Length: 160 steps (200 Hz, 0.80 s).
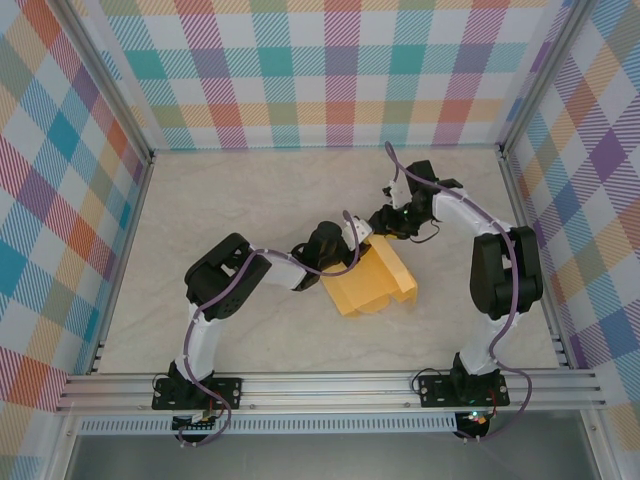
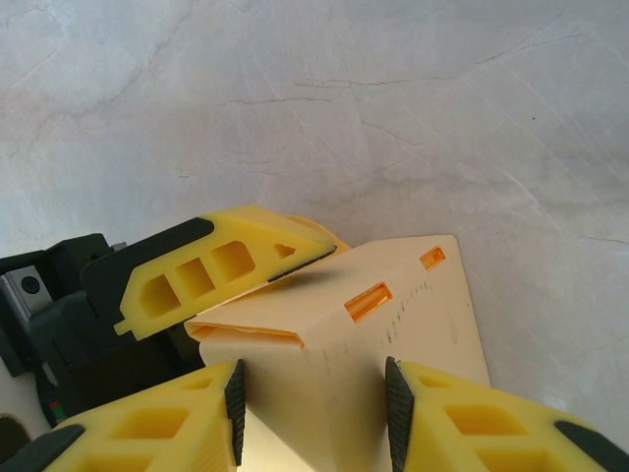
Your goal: Fold the paper box
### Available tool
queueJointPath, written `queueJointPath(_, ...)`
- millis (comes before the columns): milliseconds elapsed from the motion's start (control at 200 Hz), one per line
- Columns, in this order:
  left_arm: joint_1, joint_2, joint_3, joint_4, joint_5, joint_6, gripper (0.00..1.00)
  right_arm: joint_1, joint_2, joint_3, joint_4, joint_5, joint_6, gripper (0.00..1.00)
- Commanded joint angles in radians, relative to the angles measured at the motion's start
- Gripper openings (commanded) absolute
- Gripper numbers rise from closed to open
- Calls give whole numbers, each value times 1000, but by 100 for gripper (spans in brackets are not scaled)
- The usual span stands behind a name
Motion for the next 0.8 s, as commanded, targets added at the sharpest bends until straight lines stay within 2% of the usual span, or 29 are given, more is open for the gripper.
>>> queueJointPath(0, 22, 6, -37, 174, 52, -78, 25, 14, 22, -35, -40, -19, -6, 41)
queueJointPath(70, 23, 12, -78, 283, 78, -127, 23, 14, 24, -38, -35, -40, -6, 40)
queueJointPath(110, 21, 4, -90, 286, 86, -154, 21, 14, 25, -38, -36, -42, -8, 40)
queueJointPath(145, 15, -11, -97, 262, 88, -155, 21, 15, 25, -39, -37, -43, -11, 40)
queueJointPath(220, -7, -56, -109, 171, 21, -172, 21, 15, 25, -45, -37, -42, -14, 40)
queueJointPath(280, -14, -82, -132, 158, 21, -172, 23, 15, 25, -48, -39, -43, -15, 40)
queueJointPath(370, -13, -124, -130, 27, -36, -252, 24, 16, 26, -52, -37, -41, -15, 40)
queueJointPath(440, -19, -129, -126, -42, -28, -282, 24, 19, 25, -55, -35, -45, -14, 40)
queueJointPath(565, -48, -84, -219, 148, -94, -285, 25, 31, 24, -59, -33, -50, -17, 40)
queueJointPath(795, -59, 49, -290, 422, -195, -279, 28, 48, 25, -72, -37, -48, -28, 39)
